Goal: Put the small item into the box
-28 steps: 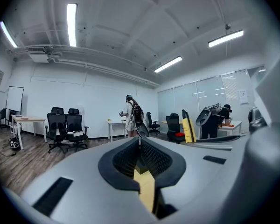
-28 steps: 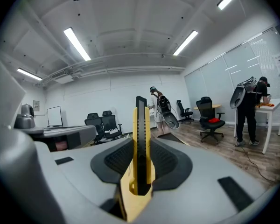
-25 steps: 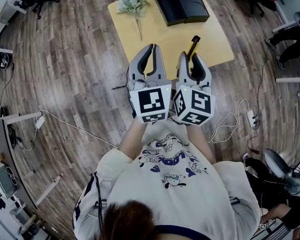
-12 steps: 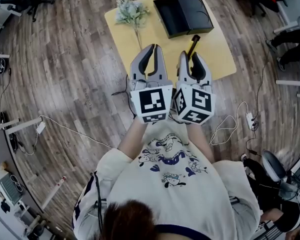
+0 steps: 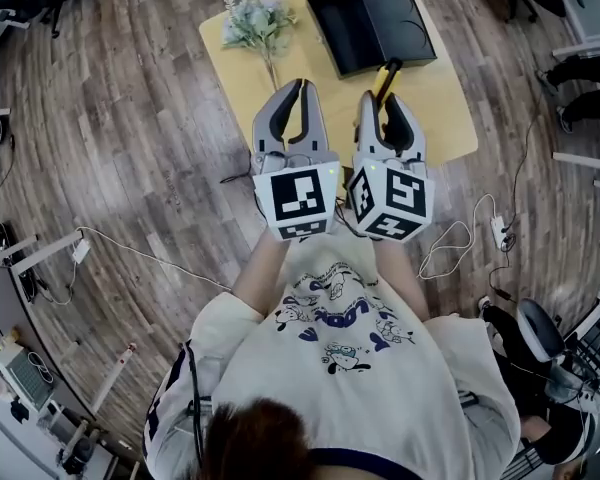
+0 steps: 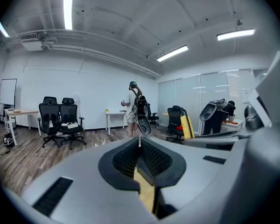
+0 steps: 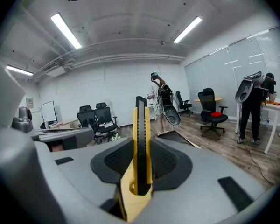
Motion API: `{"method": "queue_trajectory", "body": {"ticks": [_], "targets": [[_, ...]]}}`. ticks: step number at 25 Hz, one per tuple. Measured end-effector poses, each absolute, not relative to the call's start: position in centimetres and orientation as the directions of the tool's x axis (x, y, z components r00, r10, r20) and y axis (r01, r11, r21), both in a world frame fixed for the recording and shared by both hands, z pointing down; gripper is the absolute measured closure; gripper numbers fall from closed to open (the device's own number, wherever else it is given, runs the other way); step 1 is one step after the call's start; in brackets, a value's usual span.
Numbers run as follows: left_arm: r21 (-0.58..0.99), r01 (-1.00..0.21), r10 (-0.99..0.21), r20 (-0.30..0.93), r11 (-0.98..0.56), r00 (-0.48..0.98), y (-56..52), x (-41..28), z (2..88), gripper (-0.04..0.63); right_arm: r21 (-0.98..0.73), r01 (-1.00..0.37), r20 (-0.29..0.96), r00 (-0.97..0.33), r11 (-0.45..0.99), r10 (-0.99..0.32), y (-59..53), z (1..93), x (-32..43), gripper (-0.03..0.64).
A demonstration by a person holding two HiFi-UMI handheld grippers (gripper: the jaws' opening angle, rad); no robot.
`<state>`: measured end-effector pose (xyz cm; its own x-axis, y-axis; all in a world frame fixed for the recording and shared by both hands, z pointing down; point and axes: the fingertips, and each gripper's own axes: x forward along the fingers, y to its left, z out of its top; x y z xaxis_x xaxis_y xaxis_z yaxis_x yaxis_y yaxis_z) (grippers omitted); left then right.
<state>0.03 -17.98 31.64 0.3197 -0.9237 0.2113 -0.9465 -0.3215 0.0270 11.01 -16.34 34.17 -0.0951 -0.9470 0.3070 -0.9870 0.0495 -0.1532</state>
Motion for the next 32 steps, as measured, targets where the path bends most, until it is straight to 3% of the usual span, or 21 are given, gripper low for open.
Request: {"method": "queue_trajectory", "body": {"ticks": [32], "targets": [[0.047, -0.981, -0.883, 0.429, -0.186, 0.188, -28.6, 2.2, 41.4, 0.572, -0.148, -0.977, 0.492, -0.210, 0.156, -0.845, -32.2, 42.9, 14.4, 0.492]]}}
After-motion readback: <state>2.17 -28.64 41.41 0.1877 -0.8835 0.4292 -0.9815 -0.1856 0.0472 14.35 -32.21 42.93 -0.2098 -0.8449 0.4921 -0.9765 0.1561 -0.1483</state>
